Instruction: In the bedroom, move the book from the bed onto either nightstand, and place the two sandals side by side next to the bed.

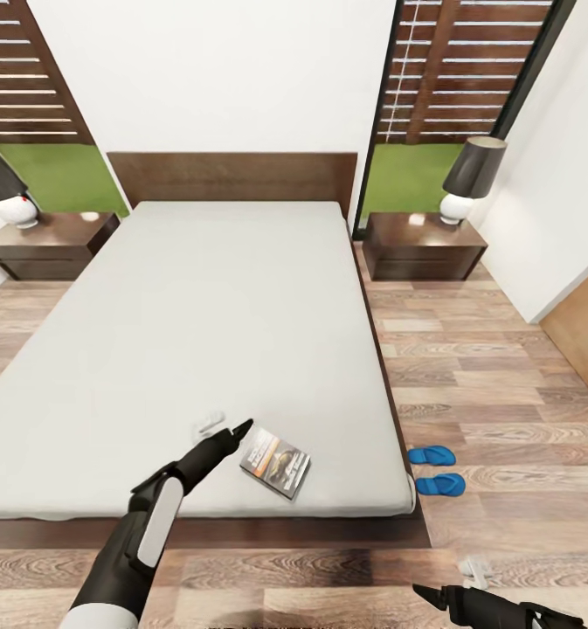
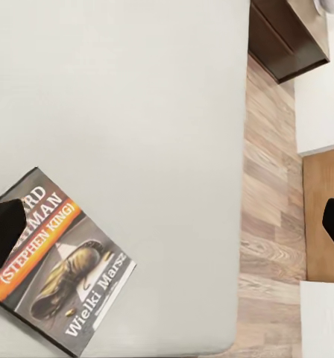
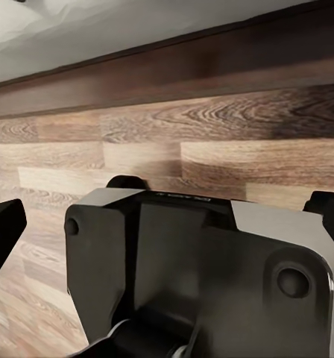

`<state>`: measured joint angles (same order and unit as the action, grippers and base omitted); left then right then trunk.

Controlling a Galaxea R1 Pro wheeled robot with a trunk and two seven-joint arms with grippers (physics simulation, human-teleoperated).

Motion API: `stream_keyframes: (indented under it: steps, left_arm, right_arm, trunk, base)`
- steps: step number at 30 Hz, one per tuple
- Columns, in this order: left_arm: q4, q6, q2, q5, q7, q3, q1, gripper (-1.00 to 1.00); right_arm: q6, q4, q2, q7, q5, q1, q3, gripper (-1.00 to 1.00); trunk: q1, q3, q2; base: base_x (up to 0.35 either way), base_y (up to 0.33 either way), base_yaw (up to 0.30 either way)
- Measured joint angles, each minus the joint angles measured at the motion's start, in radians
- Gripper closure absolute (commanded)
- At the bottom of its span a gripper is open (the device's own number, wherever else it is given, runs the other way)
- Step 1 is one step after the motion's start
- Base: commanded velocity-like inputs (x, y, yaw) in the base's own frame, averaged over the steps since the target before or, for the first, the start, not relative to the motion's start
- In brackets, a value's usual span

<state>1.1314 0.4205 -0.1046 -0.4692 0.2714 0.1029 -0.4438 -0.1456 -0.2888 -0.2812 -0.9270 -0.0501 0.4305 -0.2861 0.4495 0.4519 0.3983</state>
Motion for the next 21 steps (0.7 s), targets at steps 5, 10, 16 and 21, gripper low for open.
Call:
stream_keyframes:
  steps: [5,10,16,21]
  left_arm:
    - [0.0,-0.002,0.0,0.0,0.0,0.027,0.0,-1.0]
    - [-0.001,-0.002,0.0,-0.002,0.0,0.031,0.0,-1.0]
    - [-0.016,-0.002,0.0,-0.002,0.0,0.03,0.001,-1.0]
    - [-0.021,-0.002,0.0,-0.002,0.0,0.03,0.0,-1.0]
  right_arm:
    - [0.0,0.0,0.0,0.0,0.0,0.0,0.0,-1.0]
    - [0.0,0.0,0.0,0.0,0.0,0.0,0.0,-1.0]
    - [0.0,0.0,0.0,0.0,0.0,0.0,0.0,-1.0]
    - [0.0,0.0,0.0,0.0,0.0,0.0,0.0,-1.0]
  trunk:
    - [0.0,0.008,0.0]
    - [0.0,0.016,0.0]
    - [0.0,0.025,0.0]
    - [0.0,0.033,0.0]
  base:
    - [0.0,0.0,0.0]
    - [0.0,0.0,0.0]
    - [0.0,0.0,0.0]
    - [0.0,0.0,0.0]
